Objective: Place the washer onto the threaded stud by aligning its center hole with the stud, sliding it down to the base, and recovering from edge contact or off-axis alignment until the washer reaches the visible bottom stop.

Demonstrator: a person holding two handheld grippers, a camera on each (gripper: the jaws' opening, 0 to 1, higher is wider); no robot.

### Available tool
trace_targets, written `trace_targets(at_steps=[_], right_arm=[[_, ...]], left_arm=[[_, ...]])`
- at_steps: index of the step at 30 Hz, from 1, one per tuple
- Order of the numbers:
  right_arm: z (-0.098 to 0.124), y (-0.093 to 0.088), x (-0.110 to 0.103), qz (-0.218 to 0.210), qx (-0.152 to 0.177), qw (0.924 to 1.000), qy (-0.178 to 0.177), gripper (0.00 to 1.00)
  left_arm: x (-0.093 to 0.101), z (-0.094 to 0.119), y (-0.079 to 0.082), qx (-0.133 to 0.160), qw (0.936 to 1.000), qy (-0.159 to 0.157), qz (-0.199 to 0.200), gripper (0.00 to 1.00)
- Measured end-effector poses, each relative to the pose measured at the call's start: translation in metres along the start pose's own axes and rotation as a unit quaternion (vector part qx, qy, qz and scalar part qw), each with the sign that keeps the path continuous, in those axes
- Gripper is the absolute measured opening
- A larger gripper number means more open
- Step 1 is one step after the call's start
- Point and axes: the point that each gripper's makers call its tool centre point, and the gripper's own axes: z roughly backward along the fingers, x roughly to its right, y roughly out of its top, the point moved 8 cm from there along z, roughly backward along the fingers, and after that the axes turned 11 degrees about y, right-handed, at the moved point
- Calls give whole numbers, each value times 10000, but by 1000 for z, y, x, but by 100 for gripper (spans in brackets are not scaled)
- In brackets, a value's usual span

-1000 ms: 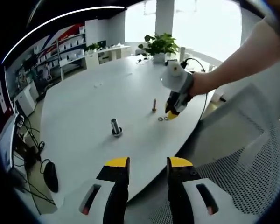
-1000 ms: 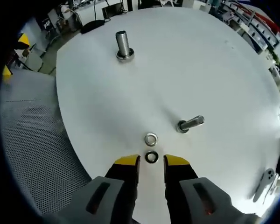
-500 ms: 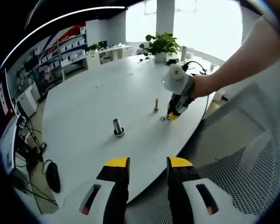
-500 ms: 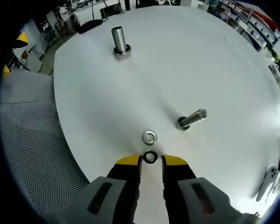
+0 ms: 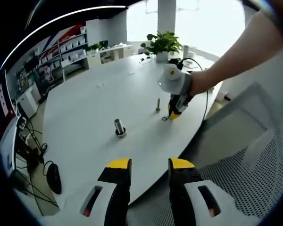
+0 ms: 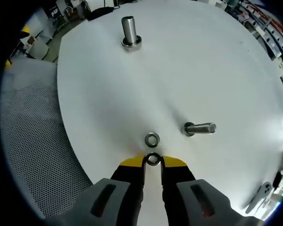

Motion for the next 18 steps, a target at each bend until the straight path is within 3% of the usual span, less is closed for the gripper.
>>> trace_targets(at_steps=[6,11,14,18], right_arm=[[-2,5,-2,10,-306,9995,-106,15],[0,4,-2,-16,-299,9995,-93,16],[-1,3,-2,-59,-235,9996,-128,16],[-1,-1,-6,-328,149,9989,-312,15]], left_arm=[[0,0,-1,-24,10000,-20,-13,29],[0,0,0,-10,10000,-28,37,29],[1,1,-2,-30,10000,-12,-11,29],[0,2,-1,58,10000,48,-42,28]])
